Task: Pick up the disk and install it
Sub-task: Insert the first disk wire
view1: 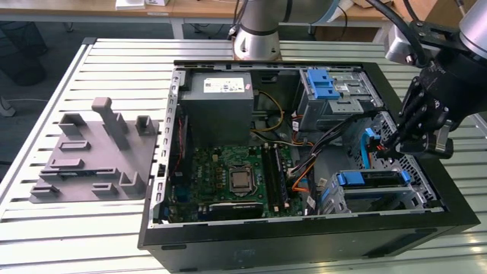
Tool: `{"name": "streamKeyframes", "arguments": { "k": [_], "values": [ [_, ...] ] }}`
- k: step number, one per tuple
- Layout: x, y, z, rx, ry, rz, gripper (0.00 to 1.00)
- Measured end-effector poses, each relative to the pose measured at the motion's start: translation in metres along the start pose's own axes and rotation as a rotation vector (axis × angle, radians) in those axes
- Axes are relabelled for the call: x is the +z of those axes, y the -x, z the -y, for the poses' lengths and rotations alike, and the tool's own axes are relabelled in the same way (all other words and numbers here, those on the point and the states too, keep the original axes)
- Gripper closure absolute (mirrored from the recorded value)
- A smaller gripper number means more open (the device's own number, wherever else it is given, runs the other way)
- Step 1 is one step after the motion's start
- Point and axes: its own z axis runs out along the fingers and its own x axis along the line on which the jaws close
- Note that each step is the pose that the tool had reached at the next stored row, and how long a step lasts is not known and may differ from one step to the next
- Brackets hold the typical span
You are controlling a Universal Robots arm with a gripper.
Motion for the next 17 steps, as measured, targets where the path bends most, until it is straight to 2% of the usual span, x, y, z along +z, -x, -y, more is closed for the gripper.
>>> {"name": "streamKeyframes", "arguments": {
  "k": [4,13,17],
  "values": [
    [-0.0001,-0.0001,0.0,-0.008,0.0001,-0.0003,0.76],
    [0.0006,-0.0001,0.0,-0.165,0.0042,-0.0049,0.76],
    [0.0006,-0.0001,0.0,-0.175,0.0045,-0.0052,0.76]
  ]
}}
